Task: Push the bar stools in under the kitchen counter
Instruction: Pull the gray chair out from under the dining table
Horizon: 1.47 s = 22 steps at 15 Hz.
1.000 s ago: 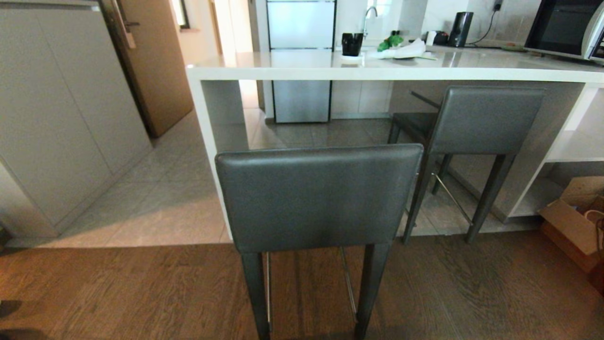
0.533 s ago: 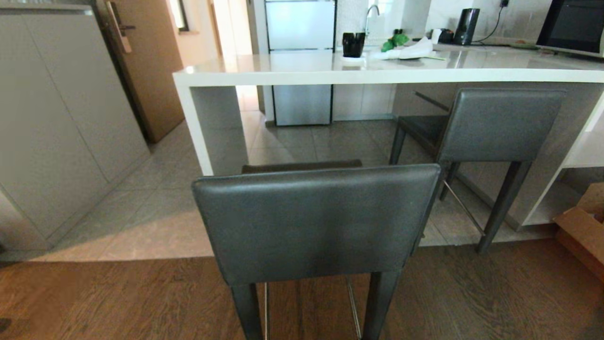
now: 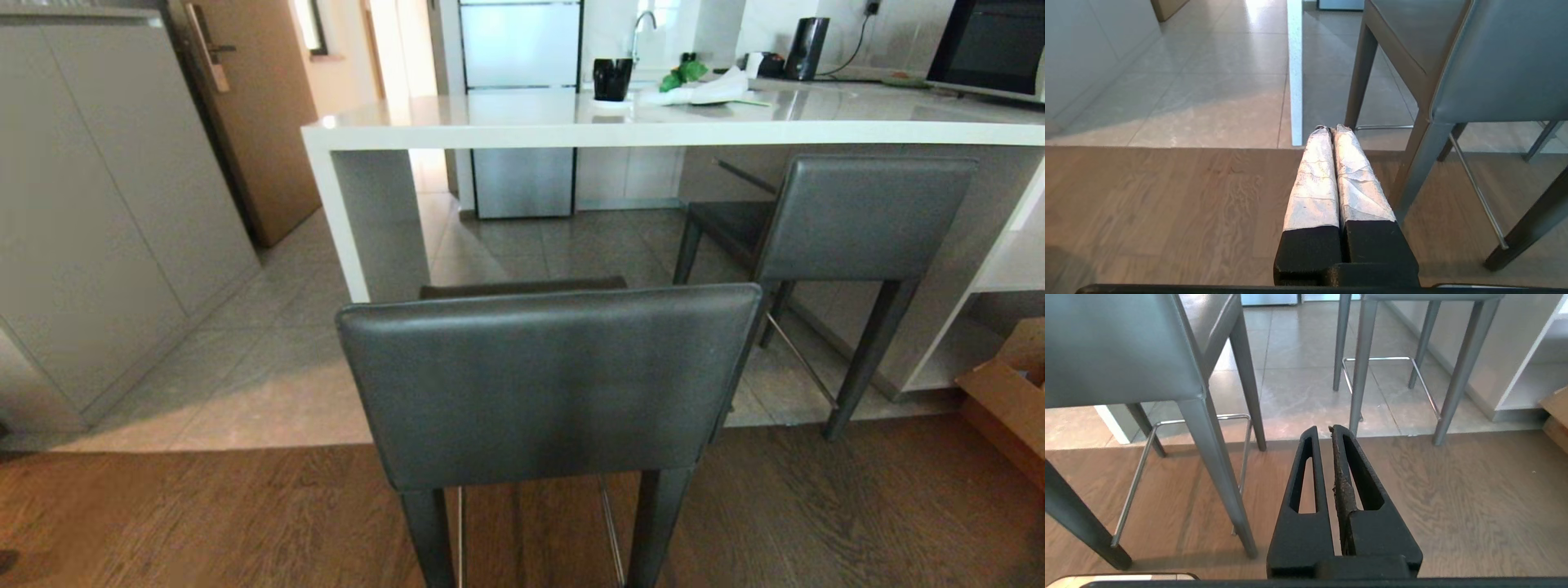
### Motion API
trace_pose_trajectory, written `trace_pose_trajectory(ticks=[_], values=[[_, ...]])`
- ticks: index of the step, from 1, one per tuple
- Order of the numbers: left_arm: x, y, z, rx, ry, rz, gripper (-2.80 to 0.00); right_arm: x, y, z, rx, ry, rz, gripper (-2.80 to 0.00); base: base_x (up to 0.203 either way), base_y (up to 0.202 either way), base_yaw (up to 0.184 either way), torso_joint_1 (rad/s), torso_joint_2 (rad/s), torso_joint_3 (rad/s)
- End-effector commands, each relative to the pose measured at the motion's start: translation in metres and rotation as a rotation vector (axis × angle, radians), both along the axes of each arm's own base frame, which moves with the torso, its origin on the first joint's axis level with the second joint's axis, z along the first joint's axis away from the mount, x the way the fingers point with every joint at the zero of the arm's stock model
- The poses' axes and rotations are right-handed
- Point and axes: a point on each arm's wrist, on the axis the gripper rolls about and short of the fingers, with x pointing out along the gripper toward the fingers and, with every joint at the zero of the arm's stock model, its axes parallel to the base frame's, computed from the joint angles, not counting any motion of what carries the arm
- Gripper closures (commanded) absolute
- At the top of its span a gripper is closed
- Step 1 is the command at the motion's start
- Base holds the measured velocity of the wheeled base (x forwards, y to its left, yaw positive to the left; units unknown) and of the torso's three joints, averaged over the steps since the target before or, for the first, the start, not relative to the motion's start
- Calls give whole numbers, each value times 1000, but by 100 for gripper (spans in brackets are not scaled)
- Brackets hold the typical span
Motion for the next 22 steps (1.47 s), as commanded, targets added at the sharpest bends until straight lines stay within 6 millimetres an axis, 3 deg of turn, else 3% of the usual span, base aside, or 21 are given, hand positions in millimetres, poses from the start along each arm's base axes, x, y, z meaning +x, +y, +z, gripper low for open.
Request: trace_pose_trajectory(ticks=[1,7,22], values=[[0,0,-1,1,5,0,0,0,0,0,-1,1,1,0,0,0,0,0,0,0],[0,0,-1,-1,5,1,0,0,0,0,0,0,1,0,0,-16,2,0,1,1],[0,0,-1,-1,5,0,0,0,0,0,2,1,0,0,0,-191,2,3,2,3]])
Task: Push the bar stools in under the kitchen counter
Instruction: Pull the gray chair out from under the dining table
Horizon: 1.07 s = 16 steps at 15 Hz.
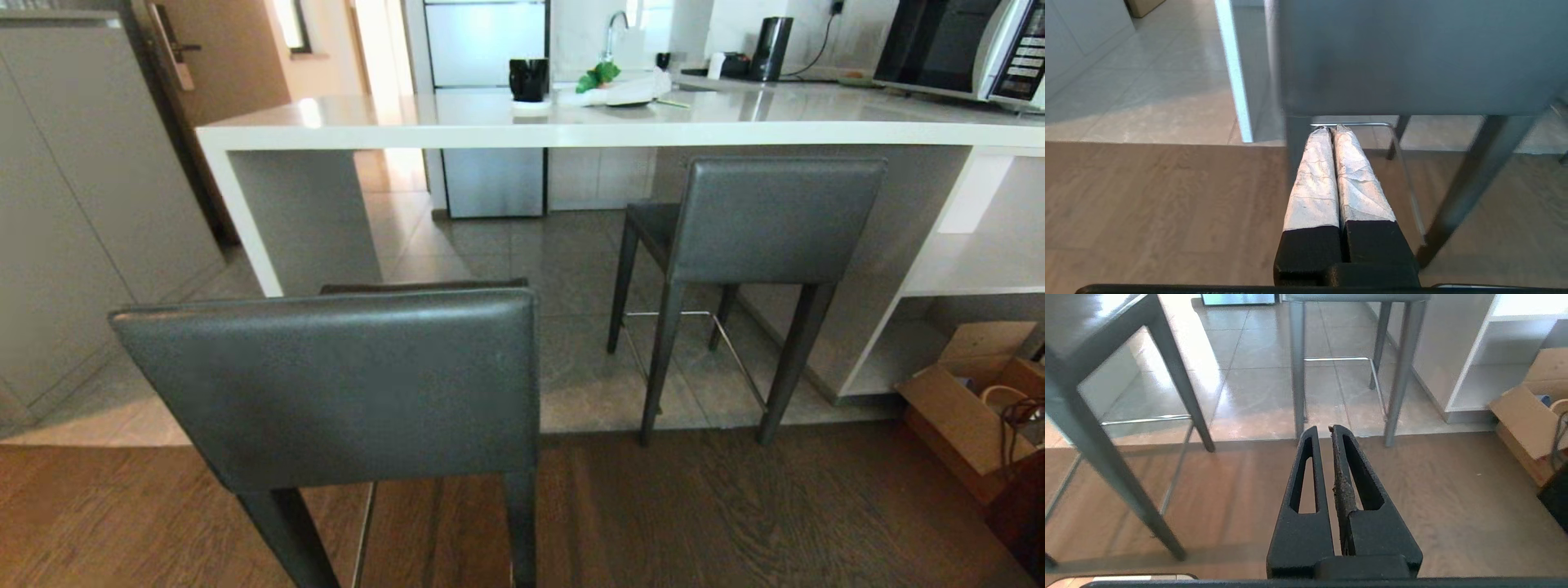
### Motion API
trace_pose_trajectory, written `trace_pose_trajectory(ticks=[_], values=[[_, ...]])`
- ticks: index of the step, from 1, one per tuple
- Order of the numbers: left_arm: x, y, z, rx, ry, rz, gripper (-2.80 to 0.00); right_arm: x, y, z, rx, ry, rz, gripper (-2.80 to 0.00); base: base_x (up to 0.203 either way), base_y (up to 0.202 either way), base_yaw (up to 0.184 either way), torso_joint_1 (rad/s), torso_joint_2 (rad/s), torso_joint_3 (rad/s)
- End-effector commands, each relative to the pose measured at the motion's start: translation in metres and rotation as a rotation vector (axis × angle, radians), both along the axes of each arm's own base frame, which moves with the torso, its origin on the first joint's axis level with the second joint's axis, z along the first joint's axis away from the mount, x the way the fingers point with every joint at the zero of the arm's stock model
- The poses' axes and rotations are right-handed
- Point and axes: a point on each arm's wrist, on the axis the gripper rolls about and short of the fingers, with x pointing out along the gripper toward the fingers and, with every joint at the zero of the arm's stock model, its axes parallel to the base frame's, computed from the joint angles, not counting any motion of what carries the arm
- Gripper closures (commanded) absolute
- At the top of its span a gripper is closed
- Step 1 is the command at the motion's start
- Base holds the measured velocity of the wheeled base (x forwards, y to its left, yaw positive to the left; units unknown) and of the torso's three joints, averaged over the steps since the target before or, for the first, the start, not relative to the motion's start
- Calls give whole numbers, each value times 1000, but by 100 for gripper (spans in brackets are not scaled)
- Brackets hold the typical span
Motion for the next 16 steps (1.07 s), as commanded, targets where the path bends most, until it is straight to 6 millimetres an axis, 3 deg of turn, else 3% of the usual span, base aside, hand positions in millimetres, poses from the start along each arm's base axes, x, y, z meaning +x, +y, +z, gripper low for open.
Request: trace_pose_trajectory(ticks=[1,16], values=[[0,0,-1,0,4,0,0,0,0,0,0,0,1,0,0,-195,1,-1,3,2],[0,0,-1,0,4,-1,0,0,0,0,0,1,1,0,0,-194,2,2,3,1]])
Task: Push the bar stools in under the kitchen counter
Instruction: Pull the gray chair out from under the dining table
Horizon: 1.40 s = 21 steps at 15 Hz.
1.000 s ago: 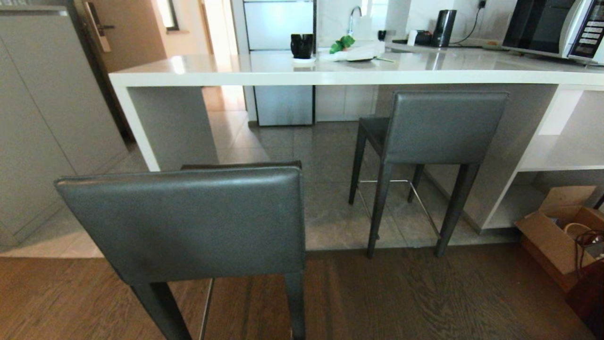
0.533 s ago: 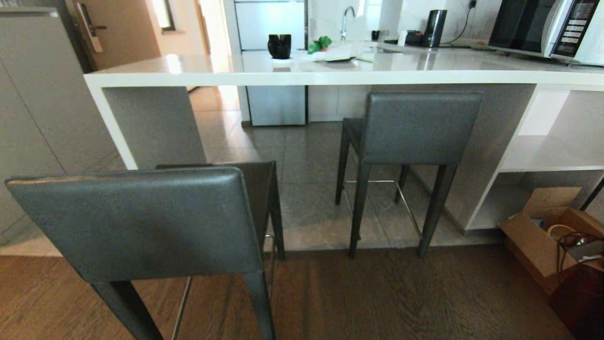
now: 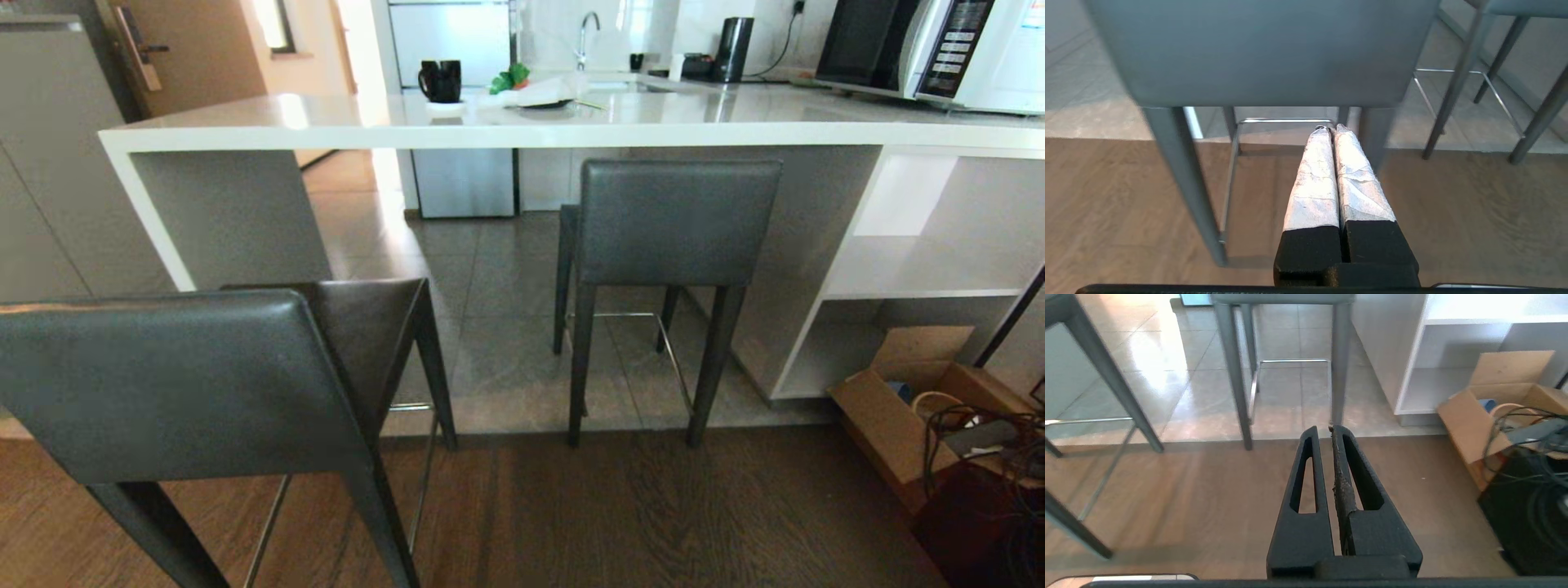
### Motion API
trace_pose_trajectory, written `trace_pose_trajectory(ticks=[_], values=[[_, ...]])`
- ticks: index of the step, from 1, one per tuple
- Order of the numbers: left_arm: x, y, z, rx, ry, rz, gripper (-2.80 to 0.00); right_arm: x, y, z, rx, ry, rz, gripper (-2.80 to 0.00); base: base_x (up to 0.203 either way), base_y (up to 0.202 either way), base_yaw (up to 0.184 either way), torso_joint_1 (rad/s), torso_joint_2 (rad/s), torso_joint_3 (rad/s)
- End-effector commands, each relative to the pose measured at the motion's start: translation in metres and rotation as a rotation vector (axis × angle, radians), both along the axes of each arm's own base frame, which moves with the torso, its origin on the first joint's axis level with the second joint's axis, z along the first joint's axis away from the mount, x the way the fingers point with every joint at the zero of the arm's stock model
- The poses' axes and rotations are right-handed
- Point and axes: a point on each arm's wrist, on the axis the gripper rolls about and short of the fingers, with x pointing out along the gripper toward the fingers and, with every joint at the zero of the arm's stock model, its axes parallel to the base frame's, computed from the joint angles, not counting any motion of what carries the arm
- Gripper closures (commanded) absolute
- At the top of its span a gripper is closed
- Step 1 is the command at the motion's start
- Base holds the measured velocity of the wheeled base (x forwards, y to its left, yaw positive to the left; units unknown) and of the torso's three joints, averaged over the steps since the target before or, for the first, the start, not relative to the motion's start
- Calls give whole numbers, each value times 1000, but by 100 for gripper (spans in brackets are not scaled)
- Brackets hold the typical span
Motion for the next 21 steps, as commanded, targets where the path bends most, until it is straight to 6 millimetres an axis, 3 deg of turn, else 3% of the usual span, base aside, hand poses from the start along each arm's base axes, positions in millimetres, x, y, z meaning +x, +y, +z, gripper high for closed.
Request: trace_pose_trajectory(ticks=[1,18,21], values=[[0,0,-1,-1,4,0,0,0,0,0,0,0,1,0,0,-193,3,1,3,2],[0,0,-1,-2,4,0,0,0,0,0,1,1,1,0,0,-195,1,2,2,3],[0,0,-1,-4,2,0,0,0,0,0,1,0,-1,0,0,-87,2,0,0,0]])
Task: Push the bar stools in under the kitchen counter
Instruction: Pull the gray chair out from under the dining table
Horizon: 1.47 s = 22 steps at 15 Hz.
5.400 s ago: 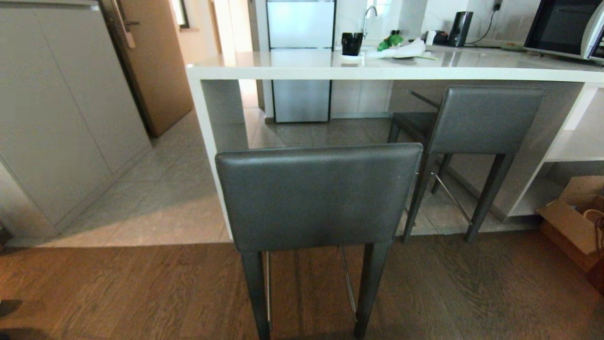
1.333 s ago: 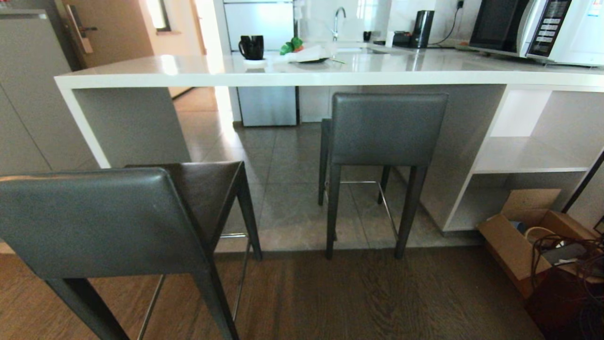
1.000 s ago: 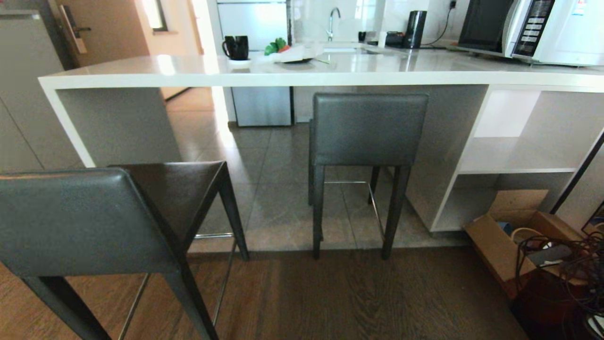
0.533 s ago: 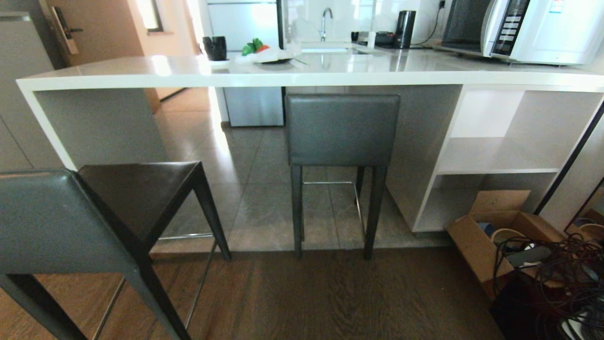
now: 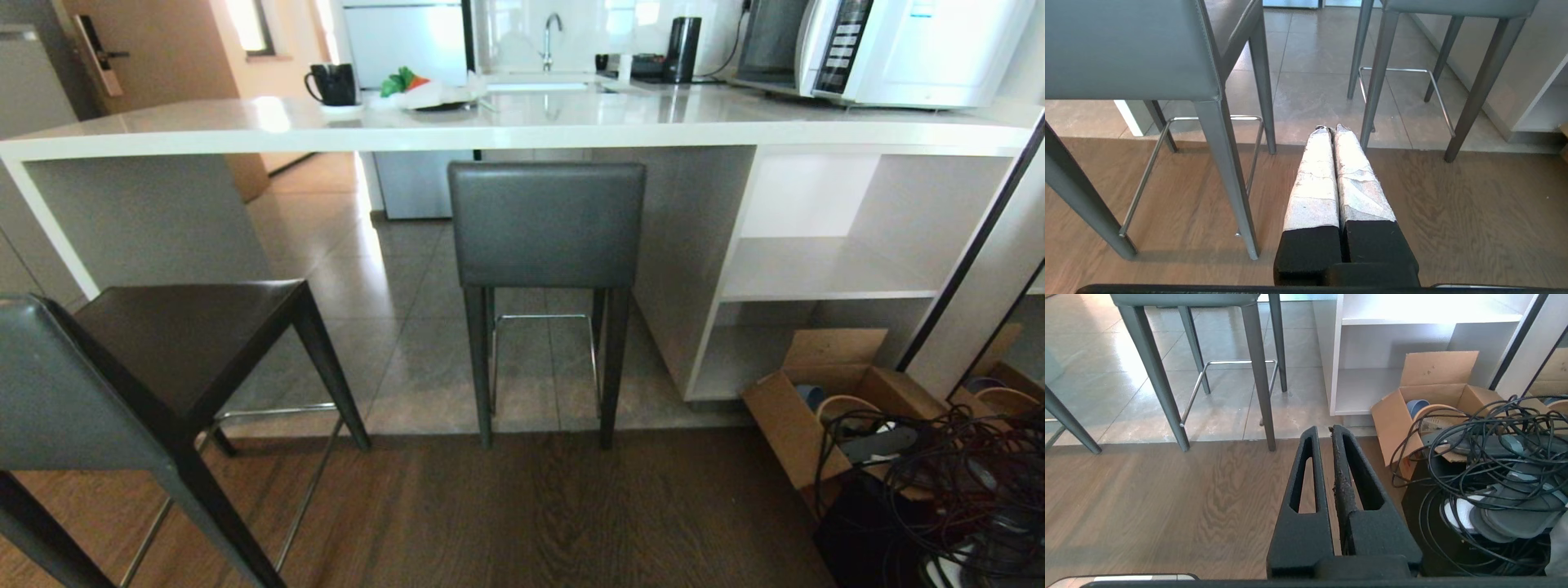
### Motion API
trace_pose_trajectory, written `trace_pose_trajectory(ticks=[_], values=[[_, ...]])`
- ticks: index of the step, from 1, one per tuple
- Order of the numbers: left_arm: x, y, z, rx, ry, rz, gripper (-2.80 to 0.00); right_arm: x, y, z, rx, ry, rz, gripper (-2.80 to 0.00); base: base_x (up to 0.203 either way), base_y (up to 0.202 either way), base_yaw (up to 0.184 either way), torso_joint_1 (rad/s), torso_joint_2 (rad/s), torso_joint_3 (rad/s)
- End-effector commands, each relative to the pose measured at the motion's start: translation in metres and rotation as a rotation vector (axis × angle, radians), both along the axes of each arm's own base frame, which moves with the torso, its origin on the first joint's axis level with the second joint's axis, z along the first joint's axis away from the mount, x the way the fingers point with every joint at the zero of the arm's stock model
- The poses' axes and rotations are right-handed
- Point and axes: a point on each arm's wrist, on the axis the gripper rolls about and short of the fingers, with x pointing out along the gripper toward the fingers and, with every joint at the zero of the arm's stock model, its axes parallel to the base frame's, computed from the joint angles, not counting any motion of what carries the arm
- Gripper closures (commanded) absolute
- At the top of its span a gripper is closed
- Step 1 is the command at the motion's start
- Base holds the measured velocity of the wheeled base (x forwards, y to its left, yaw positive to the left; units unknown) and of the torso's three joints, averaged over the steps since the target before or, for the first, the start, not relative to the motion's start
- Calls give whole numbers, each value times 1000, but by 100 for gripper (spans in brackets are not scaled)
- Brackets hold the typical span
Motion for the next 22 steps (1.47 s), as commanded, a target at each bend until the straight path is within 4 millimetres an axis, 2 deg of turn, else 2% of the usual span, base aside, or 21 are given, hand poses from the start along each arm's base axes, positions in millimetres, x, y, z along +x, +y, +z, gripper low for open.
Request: trace_pose_trajectory(ticks=[1,6,22], values=[[0,0,-1,-1,3,0,0,0,0,0,0,1,0,0,0,0,0,0,0,0],[0,0,-1,-1,3,2,0,0,0,0,1,0,0,0,14,0,0,0,0,0],[0,0,-1,-1,3,0,0,0,0,0,1,1,0,0,193,0,1,2,3,3]])
